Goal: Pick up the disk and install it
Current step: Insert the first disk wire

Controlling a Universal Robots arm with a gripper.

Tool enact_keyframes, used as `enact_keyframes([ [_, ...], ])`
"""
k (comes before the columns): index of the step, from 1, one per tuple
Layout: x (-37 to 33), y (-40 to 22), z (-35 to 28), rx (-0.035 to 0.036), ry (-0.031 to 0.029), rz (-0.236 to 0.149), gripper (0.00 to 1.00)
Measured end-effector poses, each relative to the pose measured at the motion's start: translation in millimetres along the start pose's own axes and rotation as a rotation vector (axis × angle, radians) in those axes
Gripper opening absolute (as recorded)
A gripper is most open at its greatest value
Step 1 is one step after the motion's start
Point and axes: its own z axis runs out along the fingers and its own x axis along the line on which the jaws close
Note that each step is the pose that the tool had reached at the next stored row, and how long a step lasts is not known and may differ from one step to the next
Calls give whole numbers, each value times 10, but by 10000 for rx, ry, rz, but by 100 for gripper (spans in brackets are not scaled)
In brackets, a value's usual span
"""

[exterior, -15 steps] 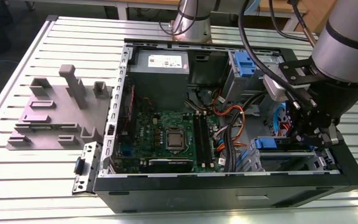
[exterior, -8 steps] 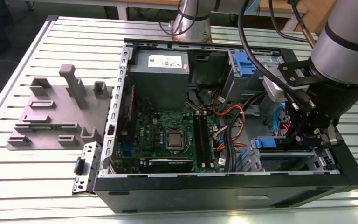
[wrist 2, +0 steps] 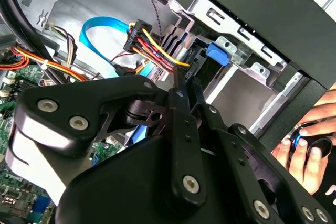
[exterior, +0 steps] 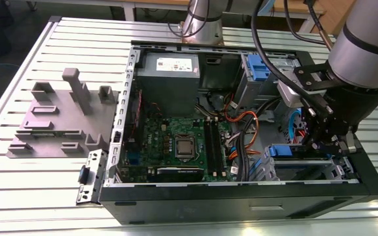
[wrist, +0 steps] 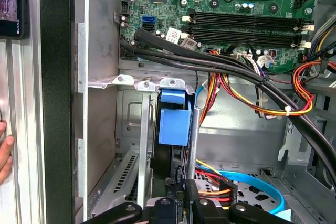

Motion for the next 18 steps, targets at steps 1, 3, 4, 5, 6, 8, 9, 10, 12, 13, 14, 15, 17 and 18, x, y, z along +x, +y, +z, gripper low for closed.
enact_keyframes([
  [1,0,0,0,0,0,0,18],
  [3,0,0,0,0,1,1,18],
  [4,0,0,0,0,0,1,18],
  [5,-1,1,2,0,-6,3,18],
  [6,-1,0,2,0,-4,2,19],
  [8,0,-1,1,0,-3,2,25],
  [9,0,-2,1,-1,0,1,32],
  [10,0,-4,1,-3,0,1,32],
  [12,1,-5,-2,-10,1,1,32],
  [13,1,-6,-9,-15,2,1,32],
  [14,1,-8,-18,-20,-1,1,32],
  [15,1,-10,-29,-28,-3,1,32],
  [17,3,-16,-59,-58,-4,-1,32],
  [18,3,-19,-72,-79,-5,-2,32],
])
